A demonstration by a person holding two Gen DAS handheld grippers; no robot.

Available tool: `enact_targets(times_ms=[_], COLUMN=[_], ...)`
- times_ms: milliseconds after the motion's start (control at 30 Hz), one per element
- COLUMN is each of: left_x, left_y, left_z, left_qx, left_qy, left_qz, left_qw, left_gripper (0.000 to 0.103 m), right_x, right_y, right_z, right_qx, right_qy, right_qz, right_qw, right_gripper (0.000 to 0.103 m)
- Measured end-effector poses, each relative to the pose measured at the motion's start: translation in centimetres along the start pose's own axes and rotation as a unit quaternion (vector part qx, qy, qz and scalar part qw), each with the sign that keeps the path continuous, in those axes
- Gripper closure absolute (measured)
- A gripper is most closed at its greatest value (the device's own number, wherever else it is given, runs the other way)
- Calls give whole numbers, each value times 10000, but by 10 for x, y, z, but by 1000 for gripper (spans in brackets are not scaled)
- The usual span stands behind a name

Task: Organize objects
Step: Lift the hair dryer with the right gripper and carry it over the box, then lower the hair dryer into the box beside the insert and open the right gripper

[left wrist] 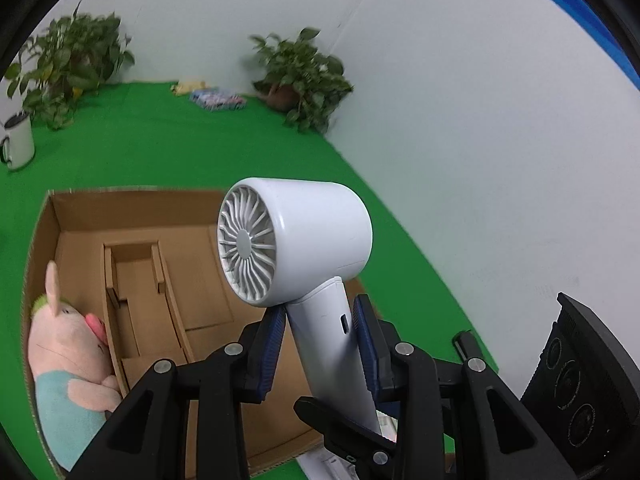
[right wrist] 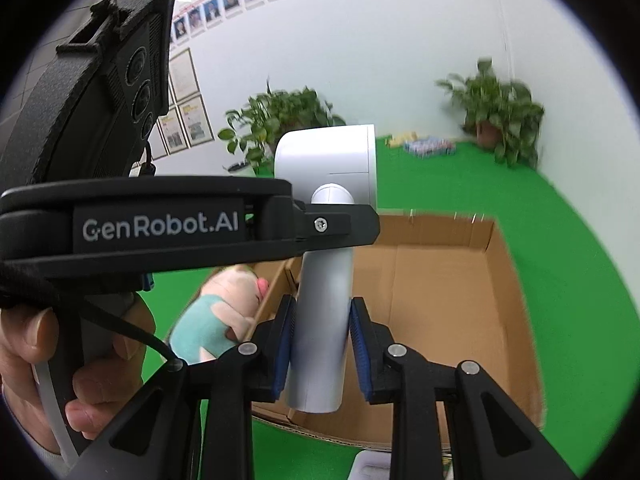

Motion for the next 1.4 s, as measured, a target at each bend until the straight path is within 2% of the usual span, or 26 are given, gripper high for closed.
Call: enact_targets(times_ms=[300,600,767,933,1000,1067,1167,1233,1300,1333,1400], left_x=[66,103,106,105,102,103,102,108,118,121,123], left_y=[31,59,64,68,69,70,76,81,91,96,99], left_z=[-87,-122,-122,-110,-100,-84,-66,-57,-55,-55,-51], left_qx=[664,1054,1069,1043,936,724,554,527,673,715,634], left_qy=[-254,-542,-642,-577,-537,-731,-565,-864,-1216,-1274,-1158], left_qz=[437,712,643,632,608,484,489,398,284,275,288], left_qw=[9965,9904,9901,9909,9923,9935,9957,9941,9899,9889,9908], left_gripper=[71,71,70,71,71,72,71,71,72,72,70], right_x=[-13,-18,-17,-20,-23,-24,-17,-17,-22,-22,-23], right_y=[51,79,82,89,94,96,96,93,92,92,90], right_z=[-56,-84,-85,-87,-89,-88,-85,-81,-80,-82,-89], right_qx=[759,1228,1286,1423,1507,1570,1614,1585,1580,1617,1688], right_qy=[-316,-578,-668,-538,-404,-309,-393,-396,-268,-285,-344], right_qz=[-586,-997,-1146,-1158,-1206,-1092,-1015,-977,-921,-926,-914], right_qw=[9949,9857,9828,9816,9804,9811,9809,9817,9828,9821,9808], right_gripper=[77,78,78,81,80,77,76,76,76,76,76])
Point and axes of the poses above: each gripper's, at about its wrist camera, not at the fingertips, and z roughly against the way its jaws point, x to its left, y to its underside, the point moved 9 cm from there along -z, roughly the way its jaws point, and after that the axes turned 7 degrees about z, right-handed, at the moved point
